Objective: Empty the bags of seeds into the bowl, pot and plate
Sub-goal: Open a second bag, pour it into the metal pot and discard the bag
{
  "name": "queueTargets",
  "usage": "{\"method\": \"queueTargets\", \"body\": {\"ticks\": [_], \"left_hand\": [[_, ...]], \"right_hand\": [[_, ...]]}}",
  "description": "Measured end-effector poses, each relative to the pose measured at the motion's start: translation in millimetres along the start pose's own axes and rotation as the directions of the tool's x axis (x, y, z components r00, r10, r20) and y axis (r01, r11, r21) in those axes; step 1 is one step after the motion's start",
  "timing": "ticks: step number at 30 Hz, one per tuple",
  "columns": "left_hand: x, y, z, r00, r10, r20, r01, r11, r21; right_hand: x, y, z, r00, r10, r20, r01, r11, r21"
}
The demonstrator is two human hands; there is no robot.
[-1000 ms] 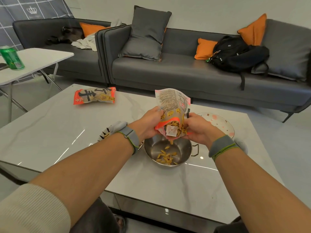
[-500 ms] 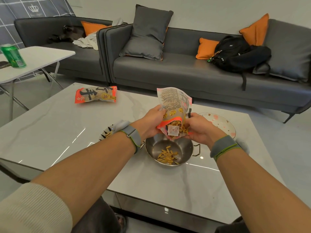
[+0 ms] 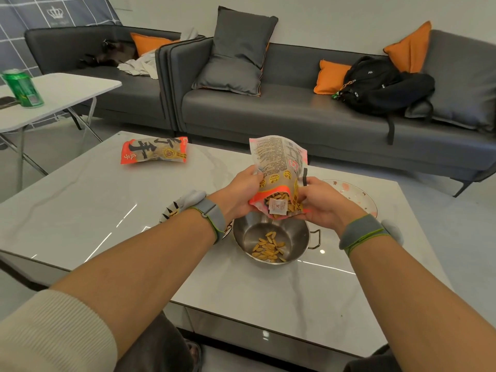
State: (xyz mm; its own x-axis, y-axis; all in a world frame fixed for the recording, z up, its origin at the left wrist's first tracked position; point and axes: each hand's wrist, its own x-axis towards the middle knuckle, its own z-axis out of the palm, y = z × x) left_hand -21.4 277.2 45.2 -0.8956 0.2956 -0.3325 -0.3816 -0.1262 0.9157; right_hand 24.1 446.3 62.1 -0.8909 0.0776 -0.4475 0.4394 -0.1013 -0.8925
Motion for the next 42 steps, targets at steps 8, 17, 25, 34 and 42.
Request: {"method": "queueTargets", "body": {"ticks": [8, 17, 25, 34, 42], "left_hand": [[5, 0, -2, 1.0, 0.006, -0.01, -0.006, 0.999, 0.033], [1, -2, -3, 0.999, 0.027, -0.031, -0.023, 0.994, 0.11], [1, -1, -4, 0.998, 0.057, -0.022, -0.055, 0.993, 0.105], [4, -2, -6, 0.997, 0.072, -0.021, -0.068, 0.988, 0.135], [8, -3, -9, 0.998, 0.052, -0.036, -0.046, 0.986, 0.163]], "right_hand": [[1, 0, 0, 1.0, 0.005, -0.006, -0.005, 1.0, 0.009], [-2, 1, 6, 1.0, 0.01, -0.002, -0.01, 1.0, -0.028], [1, 2, 7, 1.0, 0.003, -0.006, -0.003, 1.0, -0.014], [0, 3, 9, 1.0, 0.001, 0.004, -0.001, 0.999, -0.039], [0, 3, 10, 1.0, -0.002, 0.004, 0.002, 0.999, -0.033]]}}
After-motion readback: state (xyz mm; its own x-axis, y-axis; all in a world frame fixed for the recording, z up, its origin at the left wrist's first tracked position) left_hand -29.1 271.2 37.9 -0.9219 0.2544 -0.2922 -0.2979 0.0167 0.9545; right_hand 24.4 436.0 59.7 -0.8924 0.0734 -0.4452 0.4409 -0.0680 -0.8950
